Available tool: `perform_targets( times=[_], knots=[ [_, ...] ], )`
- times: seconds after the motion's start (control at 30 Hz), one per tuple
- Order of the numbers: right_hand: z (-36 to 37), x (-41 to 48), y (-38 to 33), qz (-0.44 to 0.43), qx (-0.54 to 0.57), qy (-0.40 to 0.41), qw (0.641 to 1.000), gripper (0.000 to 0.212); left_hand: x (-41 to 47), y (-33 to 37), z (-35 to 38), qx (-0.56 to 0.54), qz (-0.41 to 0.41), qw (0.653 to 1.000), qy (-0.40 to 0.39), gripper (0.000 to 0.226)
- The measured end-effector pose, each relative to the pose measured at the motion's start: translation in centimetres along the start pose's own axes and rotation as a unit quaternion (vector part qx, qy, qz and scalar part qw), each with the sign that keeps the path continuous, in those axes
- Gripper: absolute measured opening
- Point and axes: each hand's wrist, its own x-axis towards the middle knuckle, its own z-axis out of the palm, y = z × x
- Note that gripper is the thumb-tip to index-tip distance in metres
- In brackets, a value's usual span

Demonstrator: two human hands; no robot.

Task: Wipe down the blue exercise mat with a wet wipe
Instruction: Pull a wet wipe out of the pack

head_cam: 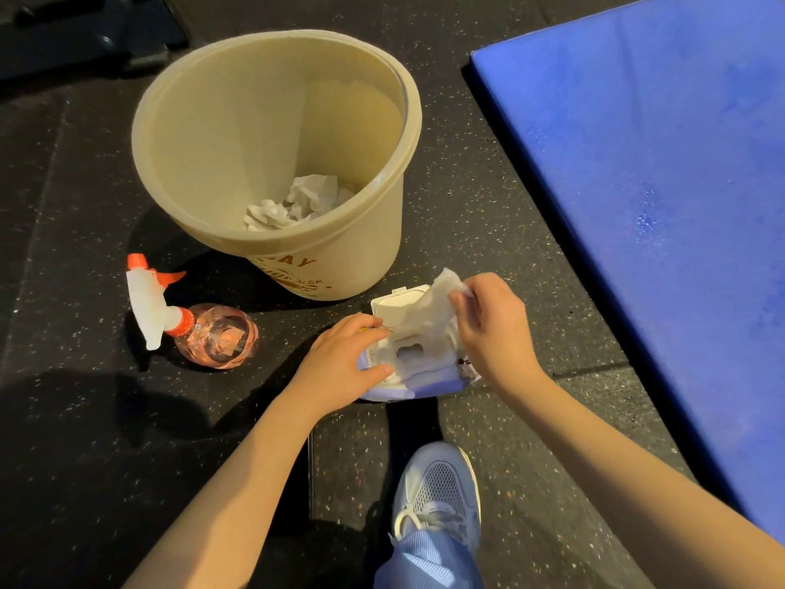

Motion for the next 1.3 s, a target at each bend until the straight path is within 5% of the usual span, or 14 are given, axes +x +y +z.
perform_targets(
  times=[0.13, 0.27, 0.47, 0.67, 0.87, 1.03, 1.3],
  knots=[
    [-0.9, 0.4, 0.3, 0.036, -0.042, -0.045, 0.997, 0.005, 0.3, -0.3, -0.3, -0.003, 0.007, 1.0, 0.006, 0.047],
    [0.4, -1.1, 2.5, -0.058, -0.218, -0.178, 0.958, 0.016, 1.3, 1.7, 0.2, 0.056, -0.037, 0.996, 0.057, 0.031],
    [0.6, -2.2, 4.0, -0.108, -0.193, -0.153, 0.963, 0.004, 2.5, 3.9, 1.9, 0.232, -0.107, 0.962, 0.099, 0.07],
    [-0.1, -2.9, 4.6, -0.071, -0.144, -0.112, 0.981, 0.002, 4.6, 5.1, 0.7, 0.294, -0.073, 0.953, 0.022, 0.099],
    [-1.1, -3.8, 4.6, -0.033, -0.132, -0.104, 0.985, 0.027, 0.8, 4.3, 2.4, 0.234, 0.061, 0.962, 0.129, 0.046],
    [-1.3, -3.9, 5.1, -0.022, -0.145, -0.128, 0.981, 0.016, -2.0, 2.7, 4.2, 0.241, 0.106, 0.958, 0.114, 0.047],
    [-3.7, -1.9, 2.9, 0.022, -0.218, -0.228, 0.949, 0.02, -1.6, 4.9, 3.2, 0.319, 0.034, 0.947, 0.004, 0.041]
  ],
)
